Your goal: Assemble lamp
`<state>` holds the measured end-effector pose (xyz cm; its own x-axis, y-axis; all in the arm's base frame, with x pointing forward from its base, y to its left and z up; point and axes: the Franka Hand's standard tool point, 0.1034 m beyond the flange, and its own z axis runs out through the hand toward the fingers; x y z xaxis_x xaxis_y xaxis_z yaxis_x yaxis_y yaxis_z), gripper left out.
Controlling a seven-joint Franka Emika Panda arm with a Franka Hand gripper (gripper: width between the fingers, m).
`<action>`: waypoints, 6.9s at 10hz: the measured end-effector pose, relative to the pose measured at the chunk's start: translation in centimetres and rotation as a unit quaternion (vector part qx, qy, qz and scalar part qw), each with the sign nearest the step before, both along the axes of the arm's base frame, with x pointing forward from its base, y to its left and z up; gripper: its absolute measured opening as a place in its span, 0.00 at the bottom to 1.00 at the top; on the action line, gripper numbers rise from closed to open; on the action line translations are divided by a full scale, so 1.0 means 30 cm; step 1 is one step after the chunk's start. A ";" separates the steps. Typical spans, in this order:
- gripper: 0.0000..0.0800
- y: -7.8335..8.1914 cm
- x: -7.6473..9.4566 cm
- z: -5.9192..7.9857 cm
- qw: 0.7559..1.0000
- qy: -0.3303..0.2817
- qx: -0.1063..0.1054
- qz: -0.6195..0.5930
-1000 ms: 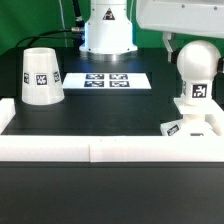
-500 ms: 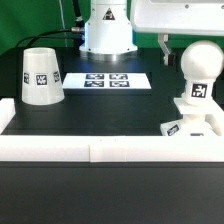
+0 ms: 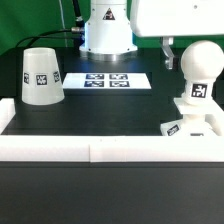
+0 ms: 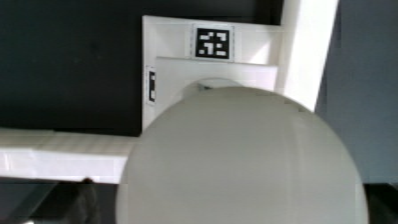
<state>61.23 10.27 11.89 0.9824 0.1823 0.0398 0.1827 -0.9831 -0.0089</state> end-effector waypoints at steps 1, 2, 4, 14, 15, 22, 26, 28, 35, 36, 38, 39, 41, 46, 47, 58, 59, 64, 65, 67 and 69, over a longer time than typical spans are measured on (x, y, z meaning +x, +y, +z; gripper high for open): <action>0.87 0.010 -0.002 0.000 0.999 0.000 -0.002 0.045; 0.87 0.022 -0.004 -0.002 0.996 0.000 -0.002 0.093; 0.87 0.026 -0.006 -0.004 0.987 0.000 -0.005 0.162; 0.72 -0.005 -0.001 -0.006 0.921 -0.003 -0.018 0.390; 0.72 -0.005 -0.001 -0.006 0.926 -0.003 -0.018 0.378; 0.72 -0.004 0.002 -0.009 0.990 -0.012 -0.007 0.142; 0.72 -0.006 0.004 -0.007 0.999 -0.009 0.001 -0.052; 0.72 -0.009 0.004 -0.008 0.991 -0.008 0.004 -0.132; 0.72 -0.016 -0.007 -0.013 0.903 0.016 0.023 -0.429; 0.72 -0.015 -0.009 -0.014 0.894 0.020 0.025 -0.448; 0.72 -0.013 -0.011 -0.014 0.863 0.025 0.030 -0.504; 0.72 -0.011 -0.011 -0.015 0.858 0.026 0.031 -0.511; 0.84 -0.007 -0.012 -0.016 0.863 0.028 0.033 -0.504; 0.87 -0.017 -0.002 -0.018 0.965 0.019 0.029 -0.259; 0.87 -0.018 -0.002 -0.020 0.975 0.018 0.028 -0.221; 0.87 -0.005 -0.005 -0.020 0.979 0.005 0.001 0.206; 0.87 -0.001 -0.006 -0.020 0.973 0.005 -0.001 0.232; 0.87 -0.009 -0.005 -0.020 0.935 0.003 -0.011 0.353; 0.87 -0.013 -0.004 -0.020 0.933 0.003 -0.011 0.359; 0.72 -0.019 -0.004 -0.021 0.935 0.003 -0.011 0.355; 0.72 -0.019 -0.004 -0.021 0.939 0.003 -0.010 0.344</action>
Offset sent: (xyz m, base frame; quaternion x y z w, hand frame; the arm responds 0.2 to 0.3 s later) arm -0.0028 0.0085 -0.0011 0.0136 -0.0130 -0.1556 0.9876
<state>61.11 9.70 11.25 0.6319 0.7747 0.0243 0.7748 -0.6321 0.0058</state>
